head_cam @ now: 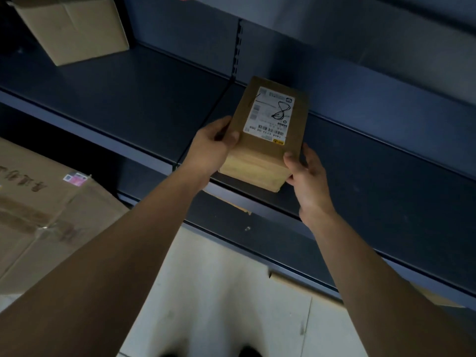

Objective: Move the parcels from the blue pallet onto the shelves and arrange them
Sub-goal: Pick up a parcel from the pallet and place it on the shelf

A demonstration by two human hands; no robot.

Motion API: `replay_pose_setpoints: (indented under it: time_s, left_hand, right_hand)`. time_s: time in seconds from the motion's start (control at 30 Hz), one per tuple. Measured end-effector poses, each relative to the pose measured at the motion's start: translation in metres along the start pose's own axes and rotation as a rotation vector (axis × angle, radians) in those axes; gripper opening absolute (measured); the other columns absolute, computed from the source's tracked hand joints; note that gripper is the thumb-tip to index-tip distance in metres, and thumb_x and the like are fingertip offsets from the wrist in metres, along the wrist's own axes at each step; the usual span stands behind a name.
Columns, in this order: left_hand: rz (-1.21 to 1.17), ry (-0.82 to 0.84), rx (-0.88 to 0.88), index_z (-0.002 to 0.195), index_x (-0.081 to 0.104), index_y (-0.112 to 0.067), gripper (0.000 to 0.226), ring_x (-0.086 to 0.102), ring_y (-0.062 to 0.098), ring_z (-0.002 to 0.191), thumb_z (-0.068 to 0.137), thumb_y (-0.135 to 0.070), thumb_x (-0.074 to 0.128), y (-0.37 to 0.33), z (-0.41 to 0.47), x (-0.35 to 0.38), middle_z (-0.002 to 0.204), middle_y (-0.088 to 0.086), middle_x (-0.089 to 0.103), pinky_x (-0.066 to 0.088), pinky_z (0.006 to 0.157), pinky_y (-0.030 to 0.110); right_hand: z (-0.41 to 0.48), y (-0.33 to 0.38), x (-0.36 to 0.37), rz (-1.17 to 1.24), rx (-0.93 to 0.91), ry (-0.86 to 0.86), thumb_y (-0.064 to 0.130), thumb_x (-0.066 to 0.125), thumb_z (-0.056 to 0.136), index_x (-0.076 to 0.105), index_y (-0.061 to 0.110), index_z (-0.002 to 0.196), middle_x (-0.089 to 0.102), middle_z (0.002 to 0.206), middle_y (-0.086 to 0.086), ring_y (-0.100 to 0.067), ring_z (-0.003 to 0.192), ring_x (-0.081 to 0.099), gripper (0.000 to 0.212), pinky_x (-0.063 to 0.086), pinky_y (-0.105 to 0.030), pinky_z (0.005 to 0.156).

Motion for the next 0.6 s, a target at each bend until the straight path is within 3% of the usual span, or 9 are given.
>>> replay_pose_setpoints:
  time_s: [0.1,0.2,0.27,0.37,0.47,0.6]
  left_hand:
    - [0.006,-0.011,0.011,0.141,0.045,-0.013,0.043,0.057,0.01,0.108,0.099,-0.013,0.052,-0.006,0.009,0.003,0.119,-0.004,0.058,0.048,0.085,0.014]
    - [0.022,-0.032,0.023,0.141,0.044,-0.01,0.043,0.057,-0.001,0.091,0.099,-0.011,0.051,-0.009,0.016,0.006,0.109,-0.009,0.058,0.046,0.071,0.004]
    - [0.043,-0.037,0.021,0.142,0.043,-0.01,0.044,0.055,-0.002,0.09,0.099,-0.011,0.051,-0.009,0.019,0.006,0.111,-0.009,0.057,0.045,0.067,0.002]
    - [0.114,-0.044,0.026,0.144,0.04,-0.01,0.047,0.052,0.006,0.108,0.099,-0.013,0.052,-0.009,0.02,0.005,0.131,0.0,0.054,0.043,0.084,0.01]
    - [0.264,-0.061,0.066,0.145,0.039,-0.011,0.049,0.049,0.014,0.123,0.098,-0.018,0.052,-0.012,0.02,0.004,0.141,0.004,0.049,0.037,0.099,0.02]
    - [0.593,-0.047,0.177,0.14,0.046,-0.013,0.043,0.051,0.024,0.122,0.097,-0.017,0.052,-0.024,0.012,0.005,0.134,0.011,0.053,0.039,0.088,0.022]
  right_hand:
    - [0.009,0.0,0.0,0.001,-0.013,0.003,0.021,0.054,0.098,0.05,0.031,0.127,0.063,0.104,0.021,0.006,0.096,0.061,0.032,0.051,-0.017,0.082]
    - [0.015,0.001,0.0,-0.038,-0.02,0.007,0.024,0.054,0.098,0.051,0.033,0.126,0.063,0.107,0.019,0.001,0.103,0.061,0.029,0.05,-0.024,0.092]
    - [0.017,0.001,-0.001,-0.078,-0.025,0.015,0.026,0.054,0.098,0.051,0.035,0.123,0.062,0.107,0.019,0.0,0.103,0.06,0.027,0.049,-0.028,0.096]
    - [0.016,0.004,-0.001,-0.147,-0.026,0.032,0.03,0.052,0.099,0.047,0.032,0.132,0.059,0.104,0.022,0.005,0.098,0.058,0.034,0.047,-0.026,0.094]
    - [0.013,0.009,-0.002,-0.263,-0.026,0.036,0.037,0.049,0.099,0.044,0.028,0.139,0.058,0.105,0.02,-0.004,0.107,0.057,0.041,0.043,-0.024,0.093]
    - [0.002,0.019,-0.01,-0.49,-0.02,0.05,0.041,0.047,0.099,0.04,0.019,0.142,0.058,0.126,0.003,-0.018,0.123,0.053,0.049,0.041,-0.028,0.097]
Point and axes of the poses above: each hand's wrist, its own z-axis towards the middle knuckle, its own x-axis out of the palm, y = z × x, the point moved 2 cm from there along z, towards the middle knuckle
